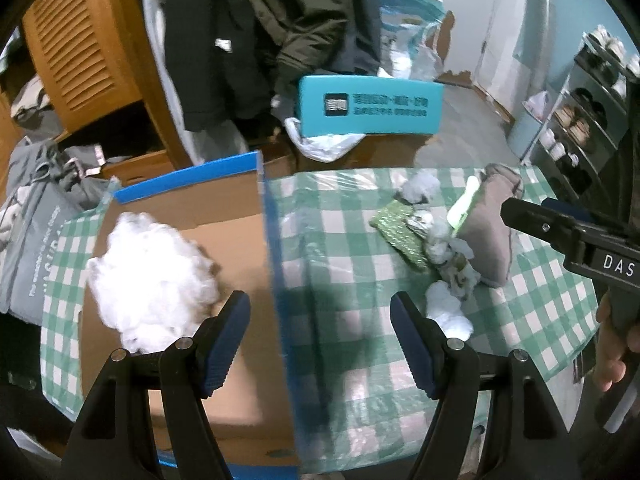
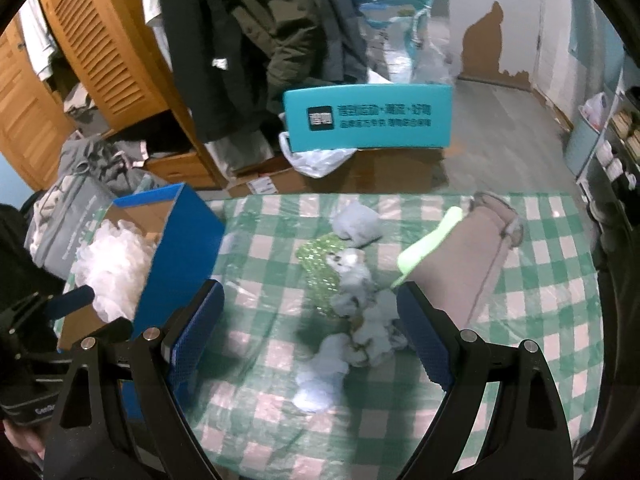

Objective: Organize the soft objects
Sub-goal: 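Move both tools back over the table toward the white socks and blue cloth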

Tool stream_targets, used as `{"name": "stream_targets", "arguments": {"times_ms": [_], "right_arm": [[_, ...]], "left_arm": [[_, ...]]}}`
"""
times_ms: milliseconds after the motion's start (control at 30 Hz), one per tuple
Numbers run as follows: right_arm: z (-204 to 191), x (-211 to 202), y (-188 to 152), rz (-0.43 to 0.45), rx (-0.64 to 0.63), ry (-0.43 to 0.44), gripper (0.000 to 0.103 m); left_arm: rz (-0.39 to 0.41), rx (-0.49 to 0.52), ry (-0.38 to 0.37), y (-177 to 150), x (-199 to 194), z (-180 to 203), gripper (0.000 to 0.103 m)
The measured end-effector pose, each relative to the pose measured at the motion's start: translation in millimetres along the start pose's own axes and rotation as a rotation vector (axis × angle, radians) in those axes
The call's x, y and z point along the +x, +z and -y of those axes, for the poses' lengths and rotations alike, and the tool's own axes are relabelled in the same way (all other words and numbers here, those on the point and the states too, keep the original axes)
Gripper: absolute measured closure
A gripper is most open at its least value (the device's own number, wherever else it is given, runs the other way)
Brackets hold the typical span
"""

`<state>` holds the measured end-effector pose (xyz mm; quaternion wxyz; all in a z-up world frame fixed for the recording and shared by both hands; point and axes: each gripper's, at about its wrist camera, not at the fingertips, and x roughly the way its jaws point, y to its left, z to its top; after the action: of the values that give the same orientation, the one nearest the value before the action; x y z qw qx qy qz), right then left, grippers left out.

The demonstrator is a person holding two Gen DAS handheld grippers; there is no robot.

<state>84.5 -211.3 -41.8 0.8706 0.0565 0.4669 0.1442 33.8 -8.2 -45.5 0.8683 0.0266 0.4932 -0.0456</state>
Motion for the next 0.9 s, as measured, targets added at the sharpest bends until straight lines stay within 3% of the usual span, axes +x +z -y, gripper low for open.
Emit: {"name": "stream_targets", "arguments": {"times_ms": [367, 900], "right_arm": [[47, 7, -14, -0.031, 0.064, -0.04, 0.015], [56, 59, -24, -0.124, 0.022, -0.055, 0.015]], "left_arm": [[-0.052, 0.069, -0.015, 7, 30, 47, 0.026], [-0.154, 0.047, -0.004, 9, 92, 54, 0.023]]}}
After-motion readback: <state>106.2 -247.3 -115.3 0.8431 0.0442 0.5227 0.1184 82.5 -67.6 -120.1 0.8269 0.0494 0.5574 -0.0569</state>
